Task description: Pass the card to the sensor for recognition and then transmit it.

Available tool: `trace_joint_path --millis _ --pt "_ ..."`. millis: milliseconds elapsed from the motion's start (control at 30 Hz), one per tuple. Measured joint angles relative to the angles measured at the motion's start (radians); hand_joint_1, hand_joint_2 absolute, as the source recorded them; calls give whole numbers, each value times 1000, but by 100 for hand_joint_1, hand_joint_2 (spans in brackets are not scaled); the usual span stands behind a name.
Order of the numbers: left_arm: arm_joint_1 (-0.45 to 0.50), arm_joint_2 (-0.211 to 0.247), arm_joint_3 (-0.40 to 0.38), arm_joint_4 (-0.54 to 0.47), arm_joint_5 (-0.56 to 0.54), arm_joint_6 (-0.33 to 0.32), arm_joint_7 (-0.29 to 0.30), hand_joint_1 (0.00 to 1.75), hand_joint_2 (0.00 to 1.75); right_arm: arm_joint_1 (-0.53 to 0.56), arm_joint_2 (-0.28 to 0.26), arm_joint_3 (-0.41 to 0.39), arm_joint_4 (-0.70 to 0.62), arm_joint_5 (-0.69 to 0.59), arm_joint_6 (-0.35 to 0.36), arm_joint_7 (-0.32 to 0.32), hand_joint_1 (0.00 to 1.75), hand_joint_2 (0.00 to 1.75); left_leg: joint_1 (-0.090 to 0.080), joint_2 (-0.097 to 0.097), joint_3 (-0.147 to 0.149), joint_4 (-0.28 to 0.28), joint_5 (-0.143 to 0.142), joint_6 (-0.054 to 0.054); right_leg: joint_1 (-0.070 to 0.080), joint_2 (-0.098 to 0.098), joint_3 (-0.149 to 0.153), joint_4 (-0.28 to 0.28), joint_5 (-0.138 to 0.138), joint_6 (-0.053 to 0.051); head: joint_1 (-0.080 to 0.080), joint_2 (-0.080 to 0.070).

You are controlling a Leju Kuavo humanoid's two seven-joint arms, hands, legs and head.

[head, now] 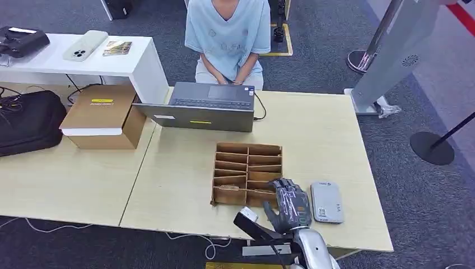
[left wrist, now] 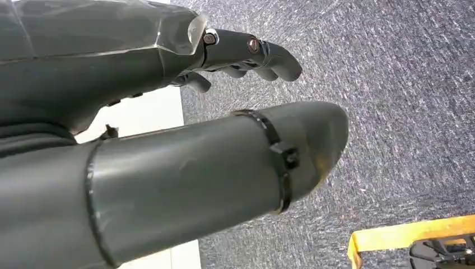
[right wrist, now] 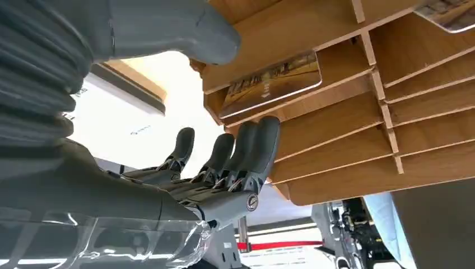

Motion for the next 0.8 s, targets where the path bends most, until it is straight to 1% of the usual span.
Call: trace_joint_path --millis 67,100,167,200,267,300,333,500,600,633,700,733,800 --pt "0 0 0 0 0 0 -2 0 0 0 0 0 2 3 -2 4 117 175 0 0 0 0 0 0 0 0 0 0 0 0 0 0" --pt "0 0 0 0 0 0 -3 0 0 0 0 0 3 5 -3 5 117 175 0 0 0 0 0 0 0 0 0 0 0 0 0 0" --pt "0 0 0 0 0 1 -3 0 0 0 0 0 5 10 -5 8 134 175 0 0 0 0 0 0 0 0 0 0 0 0 0 0" --pt "0 0 0 0 0 1 -3 0 0 0 0 0 5 13 -6 8 134 175 0 0 0 0 0 0 0 0 0 0 0 0 0 0" --pt "0 0 0 0 0 1 -5 0 0 0 0 0 5 15 -9 8 147 175 0 0 0 0 0 0 0 0 0 0 0 0 0 0" --pt "0 0 0 0 0 1 -5 0 0 -1 0 -1 5 15 -12 8 147 175 0 0 0 0 0 0 0 0 0 0 0 0 0 0" --pt "0 0 0 0 0 1 -6 0 0 -1 0 -1 5 16 -15 8 155 175 0 0 0 0 0 0 0 0 0 0 0 0 0 0" --pt "0 0 0 0 -3 1 -6 0 0 0 0 -2 6 21 -26 8 159 175 0 0 0 0 0 0 0 0 0 0 0 0 0 0" --pt "0 0 0 0 -3 1 -6 0 0 0 0 -2 6 31 -30 8 166 175 0 0 0 0 0 0 0 0 0 0 0 0 0 0" --pt "0 0 0 0 -3 1 -6 0 0 0 0 -3 6 34 -32 8 171 175 0 0 0 0 0 0 0 0 0 0 0 0 0 0" --pt "0 0 0 0 -3 1 -6 0 0 0 0 -3 6 34 -34 8 169 175 0 0 0 0 0 0 0 0 0 0 0 0 0 0" --pt "0 0 0 0 -3 1 -6 0 0 0 0 -3 7 34 -35 8 175 175 0 0 0 0 0 0 0 0 0 0 0 0 0 0" --pt "0 0 0 0 -3 1 -6 0 0 0 0 -3 7 35 -38 7 175 175 0 0 0 0 0 0 0 0 0 0 0 0 0 0"
